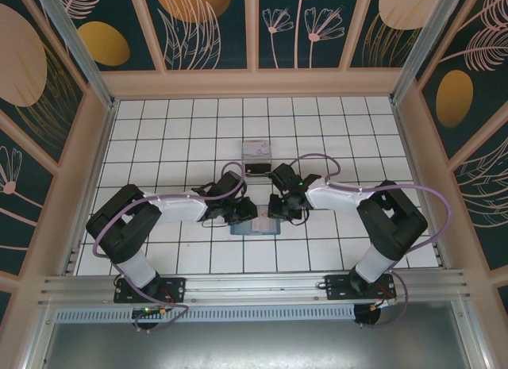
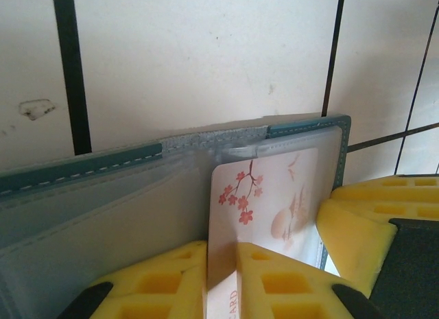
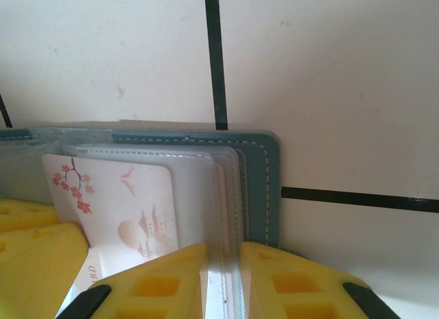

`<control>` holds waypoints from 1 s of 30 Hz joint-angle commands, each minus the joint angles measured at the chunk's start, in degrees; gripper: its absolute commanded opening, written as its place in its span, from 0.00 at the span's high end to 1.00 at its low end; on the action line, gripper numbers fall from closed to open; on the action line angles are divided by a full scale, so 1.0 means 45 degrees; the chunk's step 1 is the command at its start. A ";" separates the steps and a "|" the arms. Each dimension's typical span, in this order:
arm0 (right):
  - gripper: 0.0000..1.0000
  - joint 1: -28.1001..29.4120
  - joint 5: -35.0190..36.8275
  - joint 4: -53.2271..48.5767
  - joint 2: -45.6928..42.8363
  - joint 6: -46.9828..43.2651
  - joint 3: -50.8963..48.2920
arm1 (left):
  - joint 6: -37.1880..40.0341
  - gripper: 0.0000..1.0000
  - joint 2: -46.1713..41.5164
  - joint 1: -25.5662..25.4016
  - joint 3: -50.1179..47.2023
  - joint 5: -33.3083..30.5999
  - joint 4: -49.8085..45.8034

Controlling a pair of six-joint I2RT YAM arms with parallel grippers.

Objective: Take the credit cards out of the card holder

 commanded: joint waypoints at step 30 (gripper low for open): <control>0.79 0.0150 0.0400 -0.0747 0.0211 0.0036 -0.0027 | 0.3116 0.92 -0.2714 0.0602 0.1068 -0.1884 -0.3943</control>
